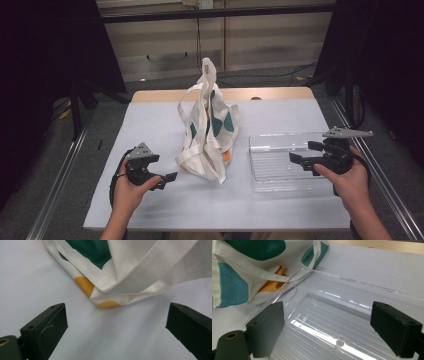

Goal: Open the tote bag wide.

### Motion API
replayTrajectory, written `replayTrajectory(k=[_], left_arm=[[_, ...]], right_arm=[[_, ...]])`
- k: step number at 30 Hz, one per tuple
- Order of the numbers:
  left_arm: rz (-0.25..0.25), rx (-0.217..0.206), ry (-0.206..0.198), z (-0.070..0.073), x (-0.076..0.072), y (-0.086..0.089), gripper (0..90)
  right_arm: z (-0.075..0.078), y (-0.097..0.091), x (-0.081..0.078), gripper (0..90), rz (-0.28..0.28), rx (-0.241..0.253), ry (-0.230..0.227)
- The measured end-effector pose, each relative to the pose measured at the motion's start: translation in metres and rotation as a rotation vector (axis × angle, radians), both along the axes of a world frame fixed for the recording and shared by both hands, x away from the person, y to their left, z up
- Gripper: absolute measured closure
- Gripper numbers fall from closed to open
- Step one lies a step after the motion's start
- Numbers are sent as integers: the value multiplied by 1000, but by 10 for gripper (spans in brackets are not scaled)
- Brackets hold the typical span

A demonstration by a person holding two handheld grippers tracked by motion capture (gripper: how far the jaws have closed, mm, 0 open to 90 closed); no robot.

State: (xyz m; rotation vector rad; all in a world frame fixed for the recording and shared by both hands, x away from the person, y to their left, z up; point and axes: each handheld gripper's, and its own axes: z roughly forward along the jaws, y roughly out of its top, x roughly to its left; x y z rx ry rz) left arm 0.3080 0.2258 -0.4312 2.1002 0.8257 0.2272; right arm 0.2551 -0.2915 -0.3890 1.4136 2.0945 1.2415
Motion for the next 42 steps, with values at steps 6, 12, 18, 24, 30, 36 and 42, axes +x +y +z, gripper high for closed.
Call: replayTrajectory(k=[6, 12, 18, 24, 30, 36, 42], left_arm=[[12, 0, -1, -1, 6, 3, 31], [29, -1, 0, -1, 17, 6, 28], [57, -27, -14, 5, 29, 6, 28], [56, -30, -24, 13, 38, 4, 25], [68, -30, -17, 18, 51, 4, 23], [77, -44, -15, 18, 63, 3, 23], [86, -45, -21, 24, 73, -2, 23]], right_arm=[[-2, -1, 3, 120, -6, 1, 0], [-6, 3, 8, 120, 1, -1, 10], [-7, 6, 10, 124, 9, -5, 1], [-5, 12, 12, 123, 4, -23, -2], [-9, 19, 20, 124, 10, -27, 8], [-7, 18, 25, 124, -2, -26, -4], [-3, 17, 33, 124, -4, -23, -15]])
